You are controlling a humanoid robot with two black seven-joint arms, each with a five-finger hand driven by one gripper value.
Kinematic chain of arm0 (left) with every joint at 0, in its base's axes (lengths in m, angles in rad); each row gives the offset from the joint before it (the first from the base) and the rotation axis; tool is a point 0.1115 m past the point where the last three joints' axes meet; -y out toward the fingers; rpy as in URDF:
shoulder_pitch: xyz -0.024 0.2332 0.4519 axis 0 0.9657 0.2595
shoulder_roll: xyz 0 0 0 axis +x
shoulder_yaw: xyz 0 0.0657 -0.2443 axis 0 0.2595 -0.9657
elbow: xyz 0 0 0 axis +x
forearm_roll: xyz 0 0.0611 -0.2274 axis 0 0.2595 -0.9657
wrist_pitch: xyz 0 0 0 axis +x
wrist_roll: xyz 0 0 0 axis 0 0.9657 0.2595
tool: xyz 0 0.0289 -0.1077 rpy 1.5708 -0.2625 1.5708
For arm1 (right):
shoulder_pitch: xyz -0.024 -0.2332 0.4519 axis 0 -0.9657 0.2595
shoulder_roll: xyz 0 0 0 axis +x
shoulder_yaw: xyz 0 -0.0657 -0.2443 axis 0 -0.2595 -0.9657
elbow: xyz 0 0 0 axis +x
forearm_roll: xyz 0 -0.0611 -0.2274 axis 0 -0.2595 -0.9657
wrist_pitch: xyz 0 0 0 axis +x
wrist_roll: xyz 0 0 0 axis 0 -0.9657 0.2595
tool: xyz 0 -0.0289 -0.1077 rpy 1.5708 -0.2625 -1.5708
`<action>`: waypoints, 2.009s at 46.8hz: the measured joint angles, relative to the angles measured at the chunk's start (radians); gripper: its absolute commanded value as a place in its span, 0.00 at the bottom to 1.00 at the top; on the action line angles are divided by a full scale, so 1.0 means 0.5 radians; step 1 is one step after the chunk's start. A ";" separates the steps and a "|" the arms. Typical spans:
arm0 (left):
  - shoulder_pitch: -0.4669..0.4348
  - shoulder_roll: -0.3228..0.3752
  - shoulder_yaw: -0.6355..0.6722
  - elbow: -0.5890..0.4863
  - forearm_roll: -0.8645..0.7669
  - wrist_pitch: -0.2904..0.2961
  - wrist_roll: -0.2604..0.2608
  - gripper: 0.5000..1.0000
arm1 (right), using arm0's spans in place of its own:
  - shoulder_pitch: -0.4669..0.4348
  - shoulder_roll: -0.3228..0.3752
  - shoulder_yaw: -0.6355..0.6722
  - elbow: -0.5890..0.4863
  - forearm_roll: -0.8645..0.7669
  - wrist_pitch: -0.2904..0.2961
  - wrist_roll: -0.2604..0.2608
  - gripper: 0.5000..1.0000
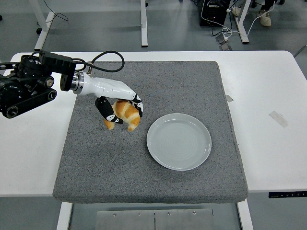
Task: Place the bread on the plate
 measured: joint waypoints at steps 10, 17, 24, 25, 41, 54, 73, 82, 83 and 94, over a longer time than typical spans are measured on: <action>-0.199 -0.027 0.007 -0.002 -0.094 -0.025 0.000 0.00 | 0.000 0.000 0.000 0.001 0.000 0.000 0.000 1.00; -0.374 -0.031 0.024 -0.001 -0.181 -0.082 0.000 0.00 | 0.000 0.000 0.000 0.002 0.000 0.000 0.000 1.00; -0.507 -0.113 0.026 0.008 -0.205 -0.132 0.000 0.00 | 0.002 0.000 0.000 0.003 0.000 0.000 0.000 1.00; -0.527 -0.127 0.026 0.009 -0.212 -0.136 0.000 0.00 | 0.002 0.000 0.000 0.003 0.000 0.000 0.000 1.00; -0.679 -0.411 0.042 0.127 -0.269 -0.184 0.000 0.00 | 0.003 0.000 0.001 0.003 0.000 0.000 0.000 1.00; -0.656 -0.733 0.118 0.288 -0.265 -0.171 0.000 0.00 | 0.003 0.000 0.003 0.003 0.000 0.000 0.000 1.00; -0.530 -0.795 0.254 0.359 -0.255 -0.156 0.000 0.00 | 0.003 0.000 -0.006 0.000 0.000 0.000 0.000 1.00; -0.438 -0.795 0.314 0.412 -0.252 -0.099 0.000 0.00 | 0.006 0.000 -0.006 0.001 0.000 0.000 0.000 1.00; -0.428 -0.795 0.315 0.417 -0.251 -0.095 0.001 0.00 | 0.006 0.000 -0.006 0.001 0.000 0.000 0.000 1.00; -0.347 -0.795 0.313 0.424 -0.247 0.046 0.000 0.00 | 0.007 0.000 -0.006 0.002 0.000 0.000 0.000 1.00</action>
